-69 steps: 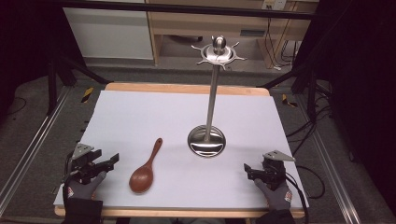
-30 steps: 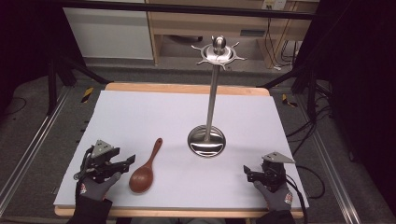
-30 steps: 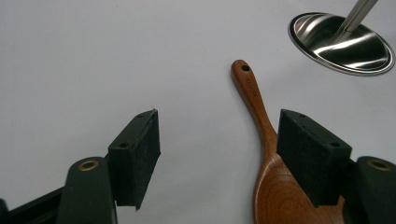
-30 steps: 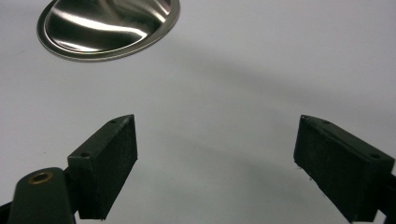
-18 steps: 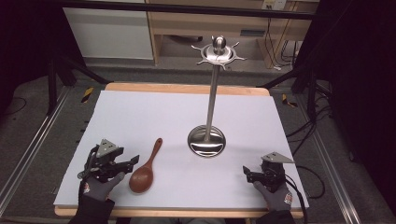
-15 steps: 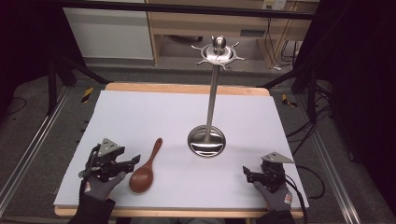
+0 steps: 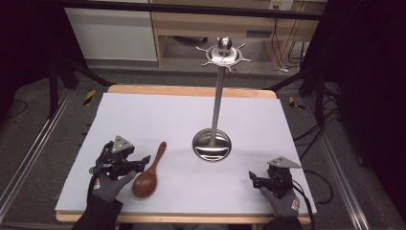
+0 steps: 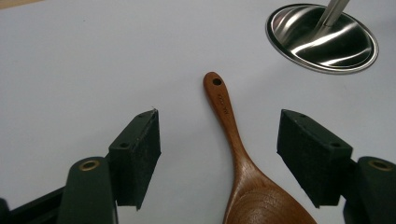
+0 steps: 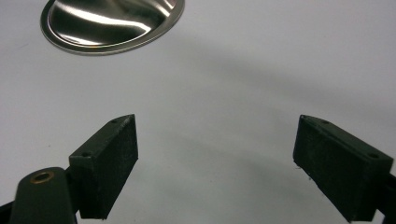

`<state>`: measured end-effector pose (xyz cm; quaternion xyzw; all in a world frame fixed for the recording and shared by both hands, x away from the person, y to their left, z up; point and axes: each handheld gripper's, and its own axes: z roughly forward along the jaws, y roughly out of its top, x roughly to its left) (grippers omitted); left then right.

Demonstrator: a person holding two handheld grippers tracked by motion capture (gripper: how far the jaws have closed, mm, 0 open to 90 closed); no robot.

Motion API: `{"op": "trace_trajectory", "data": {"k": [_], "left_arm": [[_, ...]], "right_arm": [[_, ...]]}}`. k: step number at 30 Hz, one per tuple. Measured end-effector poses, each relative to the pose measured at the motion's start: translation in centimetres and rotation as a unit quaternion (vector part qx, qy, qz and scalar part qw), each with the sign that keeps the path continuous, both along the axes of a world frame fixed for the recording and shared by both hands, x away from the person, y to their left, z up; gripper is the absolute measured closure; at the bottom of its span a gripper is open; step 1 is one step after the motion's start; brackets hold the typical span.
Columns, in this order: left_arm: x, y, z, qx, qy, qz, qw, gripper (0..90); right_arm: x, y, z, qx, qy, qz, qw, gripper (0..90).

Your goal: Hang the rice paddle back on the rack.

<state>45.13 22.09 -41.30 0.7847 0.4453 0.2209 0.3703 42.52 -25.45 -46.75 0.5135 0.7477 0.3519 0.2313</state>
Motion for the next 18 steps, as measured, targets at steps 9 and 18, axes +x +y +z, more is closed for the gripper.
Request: {"op": "trace_trajectory", "data": {"k": [9,18], "left_arm": [[1.3,-1.7,0.0,0.037,0.029,-0.017,0.9987,30.8],[2.3,-2.7,-0.9,0.062,0.053,-0.022,0.9964,33.2]], "right_arm": [[0.0,0.0,0.0,-0.001,0.006,0.003,1.0000,14.6],[0.1,0.2,-0.1,0.003,0.016,0.005,0.9999,15.4]]}}
